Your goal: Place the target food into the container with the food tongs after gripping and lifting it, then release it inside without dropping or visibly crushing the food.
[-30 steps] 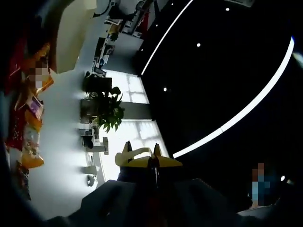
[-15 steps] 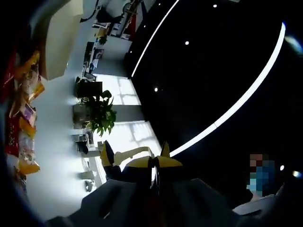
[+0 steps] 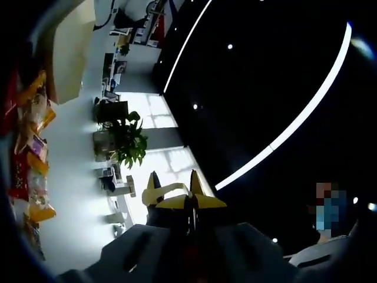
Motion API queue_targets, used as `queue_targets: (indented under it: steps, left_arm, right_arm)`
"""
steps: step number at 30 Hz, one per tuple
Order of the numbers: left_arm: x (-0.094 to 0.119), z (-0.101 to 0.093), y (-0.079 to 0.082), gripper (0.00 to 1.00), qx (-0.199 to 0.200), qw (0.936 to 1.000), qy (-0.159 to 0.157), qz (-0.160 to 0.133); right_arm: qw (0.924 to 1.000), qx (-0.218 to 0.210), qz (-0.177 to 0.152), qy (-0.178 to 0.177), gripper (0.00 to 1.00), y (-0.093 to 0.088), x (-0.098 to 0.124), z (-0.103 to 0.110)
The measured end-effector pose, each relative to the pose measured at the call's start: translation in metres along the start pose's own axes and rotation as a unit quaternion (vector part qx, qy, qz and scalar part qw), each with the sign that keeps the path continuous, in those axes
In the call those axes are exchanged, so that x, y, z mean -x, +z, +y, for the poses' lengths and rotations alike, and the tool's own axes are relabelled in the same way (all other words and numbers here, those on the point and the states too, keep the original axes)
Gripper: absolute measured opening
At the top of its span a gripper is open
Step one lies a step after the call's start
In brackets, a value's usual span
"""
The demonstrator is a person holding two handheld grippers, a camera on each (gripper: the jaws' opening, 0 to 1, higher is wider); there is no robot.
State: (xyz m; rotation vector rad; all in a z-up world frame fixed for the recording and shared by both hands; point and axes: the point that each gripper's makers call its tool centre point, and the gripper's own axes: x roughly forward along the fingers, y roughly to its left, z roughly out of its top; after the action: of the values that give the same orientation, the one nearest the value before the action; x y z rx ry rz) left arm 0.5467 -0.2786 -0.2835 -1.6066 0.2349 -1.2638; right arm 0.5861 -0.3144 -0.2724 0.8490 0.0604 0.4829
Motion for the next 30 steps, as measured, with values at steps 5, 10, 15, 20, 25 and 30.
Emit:
queue_targets:
  steps: [5, 10, 15, 20, 25, 30]
  left_arm:
    - [0.001, -0.001, -0.002, 0.02, -0.006, 0.9999, 0.0, 0.01]
    - [0.001, -0.003, -0.004, 0.02, -0.034, 0.9988, 0.01, 0.035]
    - [-0.003, -0.007, -0.004, 0.03, -0.047, 0.9976, 0.009, 0.05]
    - [-0.003, -0.007, -0.005, 0.04, -0.051, 0.9966, 0.017, 0.063]
    - [0.0, 0.003, -0.007, 0.23, -0.088, 0.9916, 0.051, 0.08]
    - [0.006, -0.005, -0.008, 0.33, -0.145, 0.9825, 0.056, 0.103]
  right_arm:
    - [0.9999, -0.006, 0.007, 0.01, 0.29, -0.002, 0.0, 0.0]
    - [0.9998, -0.009, 0.011, 0.016, 0.28, -0.003, 0.002, 0.002]
    - [0.9995, -0.007, 0.0, 0.032, 0.27, 0.001, 0.002, 0.01]
    - [0.9992, 0.004, -0.003, 0.04, 0.25, 0.003, 0.002, 0.014]
    - [0.9991, 0.014, -0.007, 0.04, 0.25, 0.006, 0.003, 0.015]
    - [0.9989, 0.038, -0.006, 0.027, 0.25, 0.009, 0.004, 0.01]
